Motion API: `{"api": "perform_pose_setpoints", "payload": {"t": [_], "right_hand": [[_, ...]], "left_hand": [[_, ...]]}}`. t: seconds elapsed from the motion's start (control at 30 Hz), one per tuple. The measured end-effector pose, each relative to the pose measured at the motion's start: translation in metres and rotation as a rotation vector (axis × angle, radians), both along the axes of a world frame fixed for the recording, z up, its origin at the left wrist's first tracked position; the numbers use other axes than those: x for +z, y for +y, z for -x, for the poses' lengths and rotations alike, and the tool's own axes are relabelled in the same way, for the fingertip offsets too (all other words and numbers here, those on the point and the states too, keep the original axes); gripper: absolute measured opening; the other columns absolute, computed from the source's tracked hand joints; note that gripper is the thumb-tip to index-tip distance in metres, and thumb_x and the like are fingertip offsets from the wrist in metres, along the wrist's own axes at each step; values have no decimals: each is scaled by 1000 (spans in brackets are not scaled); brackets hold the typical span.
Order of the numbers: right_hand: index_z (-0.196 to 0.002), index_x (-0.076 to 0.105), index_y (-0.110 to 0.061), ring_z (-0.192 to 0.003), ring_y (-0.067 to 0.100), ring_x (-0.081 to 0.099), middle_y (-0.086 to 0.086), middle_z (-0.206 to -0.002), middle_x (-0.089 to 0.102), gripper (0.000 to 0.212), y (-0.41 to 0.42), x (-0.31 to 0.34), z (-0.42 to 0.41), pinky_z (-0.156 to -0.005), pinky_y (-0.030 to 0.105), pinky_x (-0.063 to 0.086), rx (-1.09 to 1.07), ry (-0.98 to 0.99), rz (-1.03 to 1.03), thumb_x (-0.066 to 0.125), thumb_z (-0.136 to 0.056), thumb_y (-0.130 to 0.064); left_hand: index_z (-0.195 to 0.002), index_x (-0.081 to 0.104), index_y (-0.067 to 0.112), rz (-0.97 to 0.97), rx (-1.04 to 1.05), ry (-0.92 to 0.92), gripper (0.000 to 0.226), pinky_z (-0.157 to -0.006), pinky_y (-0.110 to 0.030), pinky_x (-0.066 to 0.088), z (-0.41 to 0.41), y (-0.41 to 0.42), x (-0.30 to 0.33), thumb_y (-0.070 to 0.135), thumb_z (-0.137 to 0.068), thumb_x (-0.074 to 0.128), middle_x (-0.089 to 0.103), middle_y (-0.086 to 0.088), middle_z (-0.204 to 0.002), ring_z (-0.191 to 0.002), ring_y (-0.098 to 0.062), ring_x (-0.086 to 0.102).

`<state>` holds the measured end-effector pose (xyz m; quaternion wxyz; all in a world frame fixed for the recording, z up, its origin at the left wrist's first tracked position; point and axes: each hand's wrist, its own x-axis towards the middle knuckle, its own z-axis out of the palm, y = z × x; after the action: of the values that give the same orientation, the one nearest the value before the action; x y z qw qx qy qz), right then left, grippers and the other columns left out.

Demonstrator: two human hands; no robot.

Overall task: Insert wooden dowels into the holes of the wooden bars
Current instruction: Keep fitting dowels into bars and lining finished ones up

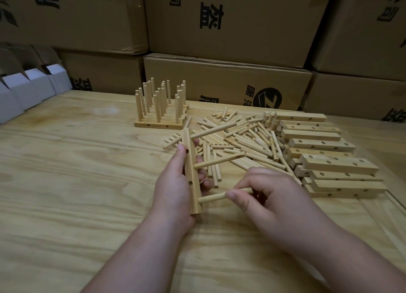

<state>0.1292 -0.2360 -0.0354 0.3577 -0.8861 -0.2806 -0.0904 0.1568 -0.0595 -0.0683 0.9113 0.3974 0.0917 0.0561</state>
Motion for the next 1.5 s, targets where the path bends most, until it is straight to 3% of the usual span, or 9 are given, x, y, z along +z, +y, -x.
{"api": "perform_pose_setpoints", "payload": {"t": [0.3,0.5,0.63,0.87,0.97,1.1,1.2,1.33,1.5], "right_hand": [[-98,63,-42,-59,2,57,-9,-72,64,65,3,-11,1,-56,16,46,-136,225,-200,62,-55,-91],[-86,73,-34,-55,-2,54,-17,-66,63,40,9,-16,3,-54,13,43,-140,312,-117,73,-64,-69],[-79,76,-30,-53,-2,50,-12,-63,64,15,9,-18,-1,-52,15,42,-183,326,-186,81,-79,-43],[-77,72,-31,-47,1,45,-15,-56,54,9,1,-22,-9,-46,14,36,-263,315,-228,77,-84,-32],[-80,73,-23,-56,2,52,-13,-63,58,10,-3,-23,-13,-53,16,40,-347,232,-171,79,-84,-30],[-88,72,-32,-69,0,58,-10,-70,64,7,-5,-15,-19,-55,15,40,-419,156,-148,78,-85,-31],[-91,69,-37,-69,3,60,-11,-75,65,9,6,-2,-33,-58,23,42,-430,80,-89,76,-85,-38],[-99,66,-41,-73,-3,57,-16,-79,64,14,43,19,-72,-58,17,38,-356,20,-69,74,-87,-39],[-111,74,-25,-69,0,53,-12,-77,59,23,101,26,-139,-56,20,35,-260,29,-2,72,-91,-35]], "left_hand": [[-114,71,17,63,111,44,34,-47,-28,45,-4,-2,1,39,-105,46,54,-2,-72,-51,-13,47],[-101,64,13,35,106,-3,23,-50,-32,52,-2,-5,0,31,-105,50,58,-2,-66,-50,-17,53],[-108,65,17,30,32,-40,15,-62,-41,61,-2,-2,0,27,-101,57,70,0,-73,-62,-19,65],[-114,67,19,25,-52,-94,24,-75,-51,62,2,-5,1,24,-91,62,75,-10,-94,-84,-27,74],[-119,66,18,53,-88,-86,24,-74,-46,61,3,-5,3,21,-97,58,76,-13,-101,-92,-29,75],[-123,66,17,8,-160,-44,28,-79,-44,60,2,-5,2,28,-101,54,75,-15,-111,-102,-31,74],[-120,66,16,7,-165,-11,27,-72,-40,60,0,-5,-1,30,-101,55,77,-11,-101,-91,-27,76],[-110,67,12,22,-130,49,22,-56,-29,52,-4,-5,-2,26,-100,53,69,-4,-77,-63,-18,65],[-97,65,13,3,-130,80,16,-47,-22,43,-6,-5,0,19,-100,51,61,0,-63,-50,-14,54]]}}
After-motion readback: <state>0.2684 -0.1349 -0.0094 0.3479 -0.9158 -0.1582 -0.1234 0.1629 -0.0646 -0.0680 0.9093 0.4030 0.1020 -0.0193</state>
